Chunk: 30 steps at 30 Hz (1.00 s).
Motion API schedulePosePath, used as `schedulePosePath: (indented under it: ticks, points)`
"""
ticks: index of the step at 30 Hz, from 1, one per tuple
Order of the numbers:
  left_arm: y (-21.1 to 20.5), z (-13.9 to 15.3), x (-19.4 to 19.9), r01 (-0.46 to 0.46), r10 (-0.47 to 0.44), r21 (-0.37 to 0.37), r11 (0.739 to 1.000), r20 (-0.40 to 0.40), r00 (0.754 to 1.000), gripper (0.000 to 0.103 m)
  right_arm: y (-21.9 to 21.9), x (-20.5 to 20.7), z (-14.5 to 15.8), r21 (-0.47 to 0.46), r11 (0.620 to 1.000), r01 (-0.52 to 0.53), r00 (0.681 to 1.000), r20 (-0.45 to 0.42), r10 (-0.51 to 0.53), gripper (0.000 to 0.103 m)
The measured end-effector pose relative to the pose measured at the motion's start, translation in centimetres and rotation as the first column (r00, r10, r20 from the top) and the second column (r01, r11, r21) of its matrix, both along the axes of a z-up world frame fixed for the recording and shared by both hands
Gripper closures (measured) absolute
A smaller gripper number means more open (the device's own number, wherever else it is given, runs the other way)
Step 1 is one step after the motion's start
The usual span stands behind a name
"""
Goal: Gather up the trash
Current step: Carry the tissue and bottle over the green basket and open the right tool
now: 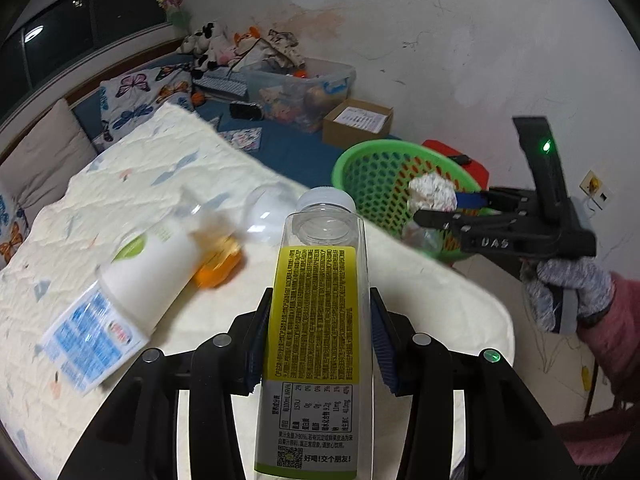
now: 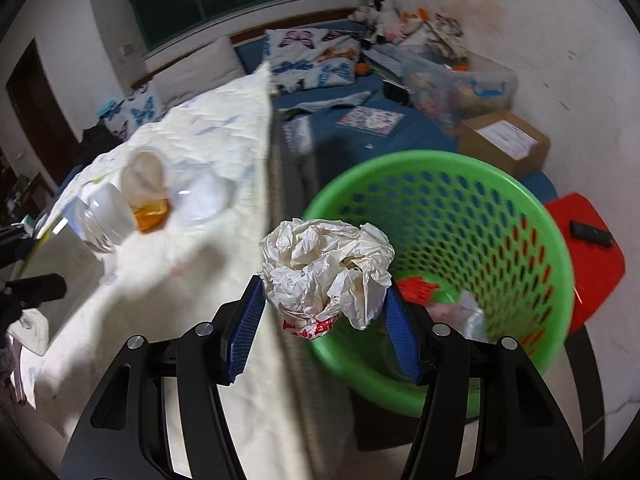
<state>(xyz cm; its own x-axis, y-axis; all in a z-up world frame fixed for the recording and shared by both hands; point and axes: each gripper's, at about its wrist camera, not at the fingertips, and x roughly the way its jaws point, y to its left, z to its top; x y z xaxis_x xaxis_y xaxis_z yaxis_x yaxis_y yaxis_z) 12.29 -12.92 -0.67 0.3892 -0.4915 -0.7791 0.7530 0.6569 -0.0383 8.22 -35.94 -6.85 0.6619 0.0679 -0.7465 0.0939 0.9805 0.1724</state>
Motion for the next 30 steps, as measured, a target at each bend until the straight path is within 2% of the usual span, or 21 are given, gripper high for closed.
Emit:
schedulePosePath:
  ticks: [8,19,30]
  points:
    - [-5.2,0.1,1.4,0.029,-0.029,-0.019,0.999,-0.017,0.999,0.060,-4.1,-0.5,-1.5,-0.008,0.997,0.076,0.997,-0.032,-0.076,0.043]
    - [-10.6,-0.6,3.3,0.052,-0.054,-0.033,0.998,-0.054,0.997,0.060,-7.3,-0.8,-2.7,-0.005,0.989,0.146,0.988,-0.058,-0.146,0.038]
    - [-16.1,-1.7,4.9,0.083,-0.085,-0.022,0.996,-0.114,0.990,0.060,-9.5,-2.7,-2.3,0.010,0.981,0.192,0.981,-0.038,-0.192,0.035]
